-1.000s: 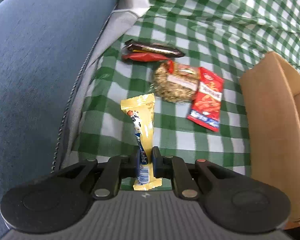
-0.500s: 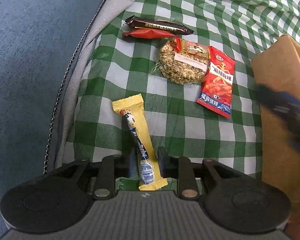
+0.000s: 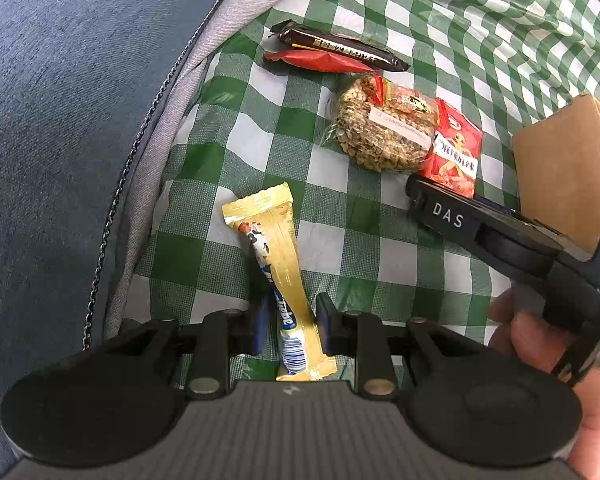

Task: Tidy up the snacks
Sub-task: 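Grasp the yellow wafer bar with the left tool while the right tool grasps the red spicy-strip pack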

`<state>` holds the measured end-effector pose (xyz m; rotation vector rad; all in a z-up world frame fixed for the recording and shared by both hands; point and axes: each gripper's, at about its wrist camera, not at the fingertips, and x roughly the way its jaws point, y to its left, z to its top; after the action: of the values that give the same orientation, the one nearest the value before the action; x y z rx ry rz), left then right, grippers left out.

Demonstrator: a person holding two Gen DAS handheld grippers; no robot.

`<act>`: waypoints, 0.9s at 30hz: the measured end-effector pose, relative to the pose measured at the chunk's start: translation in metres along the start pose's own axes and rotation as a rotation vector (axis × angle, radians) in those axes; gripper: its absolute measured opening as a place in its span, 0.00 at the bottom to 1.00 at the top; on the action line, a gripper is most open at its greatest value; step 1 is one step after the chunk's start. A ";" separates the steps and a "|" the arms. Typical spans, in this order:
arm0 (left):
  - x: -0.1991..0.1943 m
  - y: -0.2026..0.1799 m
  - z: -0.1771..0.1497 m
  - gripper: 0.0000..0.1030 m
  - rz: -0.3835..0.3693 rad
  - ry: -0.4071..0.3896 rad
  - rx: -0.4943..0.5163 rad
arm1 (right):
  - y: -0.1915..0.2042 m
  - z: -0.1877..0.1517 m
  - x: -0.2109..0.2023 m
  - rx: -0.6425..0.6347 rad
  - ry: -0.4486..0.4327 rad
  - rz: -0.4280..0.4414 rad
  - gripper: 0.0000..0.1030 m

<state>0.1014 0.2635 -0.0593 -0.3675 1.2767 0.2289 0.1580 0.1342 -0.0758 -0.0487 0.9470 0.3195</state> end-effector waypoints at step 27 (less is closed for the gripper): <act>-0.005 -0.023 -0.010 0.15 0.056 -0.075 0.170 | -0.033 -0.134 -0.136 -0.203 0.094 0.171 0.53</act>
<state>0.0999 0.2383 -0.0534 -0.1759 1.2238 0.1784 -0.0115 0.0446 -0.0480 -0.1703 1.0117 0.5753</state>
